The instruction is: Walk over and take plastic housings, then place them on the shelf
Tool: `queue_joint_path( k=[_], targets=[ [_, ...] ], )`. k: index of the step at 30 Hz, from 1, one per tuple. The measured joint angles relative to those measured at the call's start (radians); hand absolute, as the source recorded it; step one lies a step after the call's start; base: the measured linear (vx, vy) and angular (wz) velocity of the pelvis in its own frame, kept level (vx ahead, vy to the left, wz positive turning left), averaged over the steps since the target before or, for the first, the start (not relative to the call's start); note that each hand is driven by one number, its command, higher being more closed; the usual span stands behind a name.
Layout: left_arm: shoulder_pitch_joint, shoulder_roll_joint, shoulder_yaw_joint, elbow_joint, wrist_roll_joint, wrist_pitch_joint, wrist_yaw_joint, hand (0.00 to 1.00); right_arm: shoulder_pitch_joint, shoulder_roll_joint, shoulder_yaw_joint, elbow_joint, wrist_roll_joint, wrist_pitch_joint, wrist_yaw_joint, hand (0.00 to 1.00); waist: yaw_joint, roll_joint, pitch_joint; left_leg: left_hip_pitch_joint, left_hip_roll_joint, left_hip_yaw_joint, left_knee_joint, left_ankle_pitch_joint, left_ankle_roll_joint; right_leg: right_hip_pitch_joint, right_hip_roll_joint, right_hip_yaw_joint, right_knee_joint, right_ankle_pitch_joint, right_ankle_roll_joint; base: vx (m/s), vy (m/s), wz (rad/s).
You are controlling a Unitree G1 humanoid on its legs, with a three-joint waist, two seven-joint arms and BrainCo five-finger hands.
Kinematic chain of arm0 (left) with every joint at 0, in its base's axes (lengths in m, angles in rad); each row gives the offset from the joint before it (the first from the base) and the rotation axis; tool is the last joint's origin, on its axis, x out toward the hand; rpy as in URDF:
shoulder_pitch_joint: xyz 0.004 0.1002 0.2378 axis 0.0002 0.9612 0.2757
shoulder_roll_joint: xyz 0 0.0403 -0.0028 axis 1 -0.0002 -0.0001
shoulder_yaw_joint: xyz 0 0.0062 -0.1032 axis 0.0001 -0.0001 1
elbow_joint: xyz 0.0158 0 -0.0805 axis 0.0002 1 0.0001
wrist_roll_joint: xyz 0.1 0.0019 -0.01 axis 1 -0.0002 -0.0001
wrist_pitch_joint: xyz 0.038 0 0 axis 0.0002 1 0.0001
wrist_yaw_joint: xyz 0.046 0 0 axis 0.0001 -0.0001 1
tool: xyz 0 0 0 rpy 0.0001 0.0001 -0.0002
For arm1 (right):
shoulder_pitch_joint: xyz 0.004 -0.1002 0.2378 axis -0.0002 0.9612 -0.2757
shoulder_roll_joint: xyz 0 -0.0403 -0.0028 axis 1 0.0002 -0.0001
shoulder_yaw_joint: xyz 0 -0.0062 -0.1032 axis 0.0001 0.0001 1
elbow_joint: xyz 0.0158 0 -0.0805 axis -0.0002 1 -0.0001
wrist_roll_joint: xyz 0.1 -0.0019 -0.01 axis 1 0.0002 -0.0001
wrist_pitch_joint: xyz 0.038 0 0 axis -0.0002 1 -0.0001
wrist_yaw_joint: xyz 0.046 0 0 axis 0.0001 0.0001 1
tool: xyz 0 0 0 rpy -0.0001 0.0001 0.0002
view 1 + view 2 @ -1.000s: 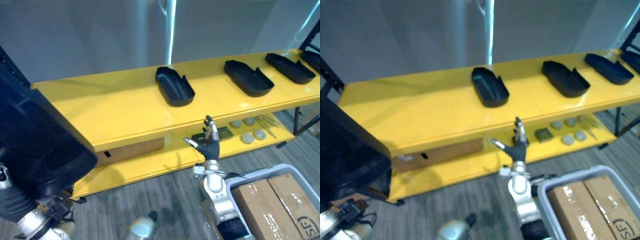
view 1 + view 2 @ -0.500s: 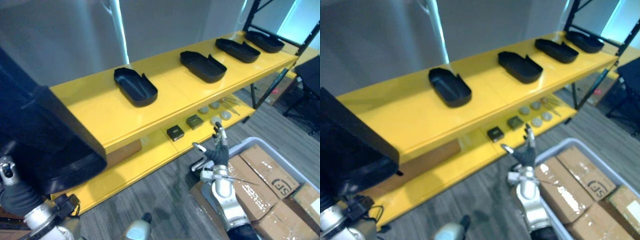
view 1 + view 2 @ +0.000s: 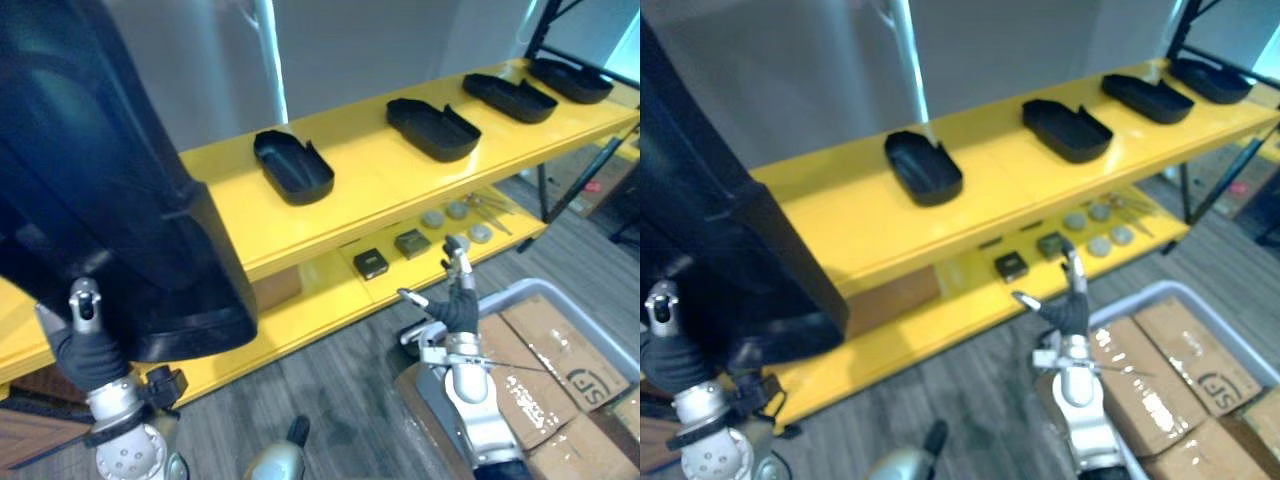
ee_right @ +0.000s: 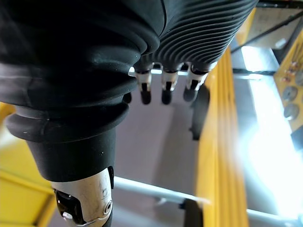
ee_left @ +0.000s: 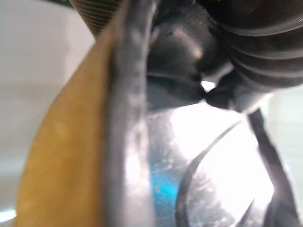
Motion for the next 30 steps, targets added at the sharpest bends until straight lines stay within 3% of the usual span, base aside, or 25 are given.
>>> queue_joint_path(
  k=[2,5,6,7,8,10,11,13,16,17,18,19,22,23,25,27,29,30],
  targets=[
    [-0.006,0.027,0.011,-0.003,0.003,-0.02,-0.011,1.0,-0.004,0.0,-0.001,-0.005,-0.009,-0.025,-0.032,0.0,0.017,0.0,-0.002,-0.005,0.0,0.043,0.005,0.012,0.008,0.01,-0.016,-0.02,0.014,-0.013,0.011,-0.04,0.07,0.39],
    [-0.056,0.063,0.048,-0.005,-0.09,-0.039,-0.081,1.0,-0.034,0.021,0.002,-0.011,-0.088,-0.028,-0.076,0.0,0.024,-0.047,0.002,-0.004,-0.047,0.098,0.028,0.002,0.034,0.027,-0.07,-0.02,0.045,-0.047,0.001,0.07,0.081,0.29],
    [-0.078,0.063,0.046,-0.002,-0.125,-0.048,-0.095,1.0,-0.038,0.023,0.0,-0.015,-0.108,-0.028,-0.089,0.0,0.013,-0.049,-0.001,-0.005,-0.055,0.096,0.04,-0.011,0.036,0.014,-0.08,0.011,0.125,-0.024,-0.031,0.09,0.101,0.44],
    [-0.122,0.062,0.035,0.01,-0.147,-0.058,-0.106,1.0,-0.036,0.018,0.0,-0.016,-0.12,-0.028,-0.108,0.0,-0.002,-0.051,0.001,0.001,-0.061,0.068,0.05,-0.018,0.045,-0.071,-0.102,0.136,0.297,0.023,-0.103,0.11,0.112,0.59],
    [-0.177,0.082,0.021,0.012,-0.148,-0.06,-0.103,1.0,-0.04,0.023,-0.006,-0.015,-0.134,-0.03,-0.121,0.0,-0.023,-0.052,0.003,0.036,-0.043,0.041,0.026,-0.022,0.051,-0.18,-0.092,0.282,0.49,0.092,-0.142,0.07,0.084,0.6],
    [-0.225,0.11,-0.01,0.029,-0.145,-0.062,-0.091,1.0,-0.04,0.024,-0.014,-0.016,-0.137,-0.041,-0.128,0.0,-0.043,-0.057,0.007,0.056,-0.031,0.006,0.004,-0.021,0.064,-0.223,-0.046,0.335,0.505,0.011,-0.123,0.08,-0.032,0.46],
    [-0.268,0.116,-0.039,0.054,-0.144,-0.06,-0.082,1.0,-0.041,0.023,-0.04,-0.026,-0.137,-0.059,-0.128,0.0,-0.056,-0.061,0.005,0.073,-0.017,-0.018,-0.014,-0.021,0.065,-0.256,0.008,0.373,0.442,-0.035,-0.134,0.1,-0.059,0.44],
    [-0.319,0.116,-0.08,0.099,-0.14,-0.043,-0.073,1.0,-0.037,0.022,-0.095,-0.073,-0.134,-0.084,-0.13,0.0,-0.082,-0.06,0.005,0.085,-0.01,-0.048,-0.034,-0.021,0.065,-0.314,0.085,0.442,0.279,-0.033,-0.136,0.09,-0.066,0.44],
    [-0.324,0.11,-0.133,0.107,-0.113,0.015,-0.042,1.0,-0.002,0.021,-0.105,-0.172,-0.134,-0.107,-0.141,0.0,-0.103,-0.07,-0.001,0.083,-0.028,-0.07,-0.042,-0.042,0.041,-0.332,0.128,0.514,0.099,0.023,-0.12,0.09,-0.132,0.48],
    [-0.323,0.104,-0.143,0.107,-0.108,0.024,-0.042,1.0,0.001,0.02,-0.106,-0.19,-0.136,-0.11,-0.153,0.0,-0.105,-0.076,-0.005,0.084,-0.029,-0.064,-0.041,-0.047,0.038,-0.32,0.127,0.506,0.083,0.051,-0.102,0.11,-0.195,0.64],
    [-0.314,0.09,-0.165,0.098,-0.092,0.037,-0.044,1.0,-0.005,0.014,-0.109,-0.224,-0.136,-0.112,-0.174,0.0,-0.103,-0.055,-0.006,0.082,-0.002,-0.005,-0.039,-0.052,0.035,-0.299,0.131,0.479,0.061,0.082,-0.088,0.19,-0.194,0.62],
    [-0.29,0.078,-0.175,0.085,-0.077,0.046,-0.045,1.0,-0.023,0.005,-0.108,-0.242,-0.136,-0.113,-0.191,0.0,-0.094,-0.03,-0.014,0.08,0.035,0.05,-0.029,-0.053,0.032,-0.281,0.14,0.452,0.039,0.094,-0.092,0.16,-0.154,0.52],
    [-0.254,0.043,-0.192,0.065,-0.073,0.053,-0.045,1.0,-0.065,-0.009,-0.128,-0.281,-0.136,-0.117,-0.219,0.0,-0.08,0.002,-0.031,0.077,0.062,0.14,-0.013,-0.038,0.014,-0.214,0.154,0.371,0.021,0.098,-0.104,0.23,-0.126,0.71],
    [-0.254,0.037,-0.196,0.06,-0.072,0.053,-0.045,1.0,-0.073,-0.008,-0.134,-0.296,-0.136,-0.12,-0.221,0.0,-0.079,0.002,-0.031,0.075,0.065,0.175,-0.007,-0.036,0.017,-0.201,0.155,0.356,0.02,0.095,-0.108,0.15,-0.069,1.01],
    [-0.255,0.022,-0.196,0.035,-0.072,0.05,-0.045,1.0,-0.111,-0.009,-0.163,-0.351,-0.13,-0.153,-0.212,0.0,-0.08,0.001,-0.031,0.054,0.074,0.34,0.029,-0.038,0.073,-0.164,0.154,0.308,0.015,0.09,-0.116,0.12,-0.033,0.95],
    [-0.256,0.017,-0.196,0.034,-0.073,0.049,-0.046,1.0,-0.13,-0.01,-0.167,-0.371,-0.124,-0.177,-0.205,0.0,-0.08,-0.003,-0.03,0.047,0.061,0.374,0.053,-0.021,0.103,-0.15,0.148,0.295,0.028,0.077,-0.135,0.09,0.007,0.8],
    [-0.248,0.019,-0.192,0.034,-0.073,0.049,-0.045,1.0,-0.155,-0.011,-0.171,-0.373,-0.115,-0.191,-0.176,0.0,-0.071,-0.007,-0.032,0.046,0.046,0.347,0.063,-0.018,0.103,-0.147,0.141,0.295,0.049,0.045,-0.155,0.03,-0.003,0.57],
    [-0.247,0.019,-0.185,0.035,-0.074,0.049,-0.045,1.0,-0.168,-0.011,-0.174,-0.373,-0.102,-0.198,-0.153,0.0,-0.069,-0.016,-0.037,0.042,0.024,0.315,0.051,-0.001,0.079,-0.145,0.126,0.296,0.056,0.013,-0.157,-0.02,-0.017,0.5]
  ],
)
